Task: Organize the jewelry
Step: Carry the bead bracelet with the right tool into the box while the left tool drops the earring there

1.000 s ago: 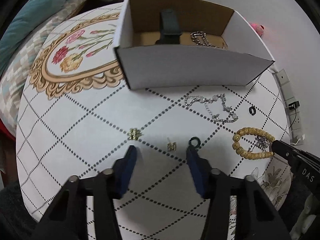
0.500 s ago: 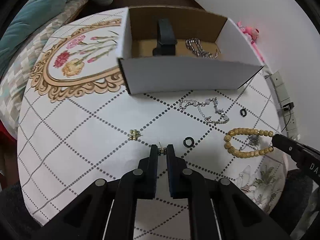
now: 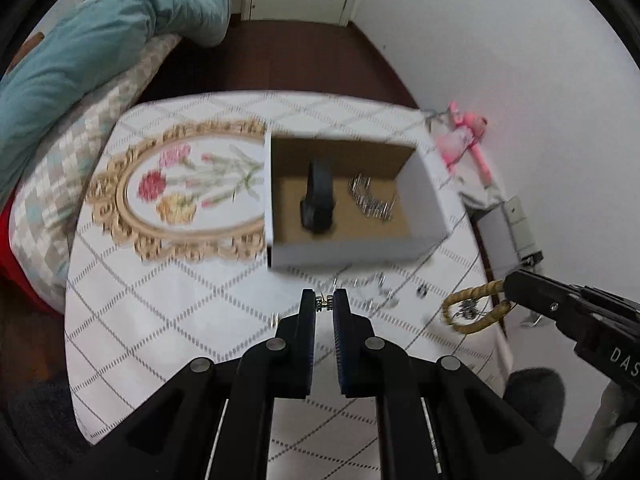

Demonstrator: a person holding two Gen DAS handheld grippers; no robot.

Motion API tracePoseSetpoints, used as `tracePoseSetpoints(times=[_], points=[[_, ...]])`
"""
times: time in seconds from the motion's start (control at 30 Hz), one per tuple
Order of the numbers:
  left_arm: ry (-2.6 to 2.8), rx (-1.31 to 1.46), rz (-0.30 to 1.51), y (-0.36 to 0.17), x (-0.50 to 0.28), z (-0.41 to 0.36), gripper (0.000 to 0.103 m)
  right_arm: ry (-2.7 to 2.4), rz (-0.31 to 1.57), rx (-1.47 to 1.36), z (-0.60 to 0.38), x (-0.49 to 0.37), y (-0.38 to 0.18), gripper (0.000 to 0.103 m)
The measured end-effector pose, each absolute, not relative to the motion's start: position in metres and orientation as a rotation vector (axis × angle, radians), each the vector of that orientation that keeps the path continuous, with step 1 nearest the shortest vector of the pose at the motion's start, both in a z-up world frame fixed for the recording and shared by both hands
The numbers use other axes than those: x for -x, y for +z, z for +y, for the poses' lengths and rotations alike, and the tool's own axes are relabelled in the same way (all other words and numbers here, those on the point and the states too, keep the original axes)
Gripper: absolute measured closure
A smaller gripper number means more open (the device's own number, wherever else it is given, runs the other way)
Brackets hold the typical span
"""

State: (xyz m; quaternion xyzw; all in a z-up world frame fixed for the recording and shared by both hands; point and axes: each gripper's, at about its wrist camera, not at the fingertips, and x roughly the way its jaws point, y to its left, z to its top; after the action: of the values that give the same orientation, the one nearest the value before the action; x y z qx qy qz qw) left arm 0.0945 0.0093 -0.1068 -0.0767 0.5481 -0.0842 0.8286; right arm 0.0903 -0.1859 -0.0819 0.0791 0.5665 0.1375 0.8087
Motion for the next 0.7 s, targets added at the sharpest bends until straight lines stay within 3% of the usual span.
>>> tracePoseSetpoints(times=[0.3,0.7], points=[[-0.190,0.162,1.118,-0.081,-0.155,0.006,0.097,0.354,1.145,-0.155,-0.172,-0.145,-0.038,0.095],[-0.163,0.204,1.258,-0.120,-0.206,0.016,0.096,0.366,1.288,-0.183,-0.163,-0.208,-0.087,0.095]])
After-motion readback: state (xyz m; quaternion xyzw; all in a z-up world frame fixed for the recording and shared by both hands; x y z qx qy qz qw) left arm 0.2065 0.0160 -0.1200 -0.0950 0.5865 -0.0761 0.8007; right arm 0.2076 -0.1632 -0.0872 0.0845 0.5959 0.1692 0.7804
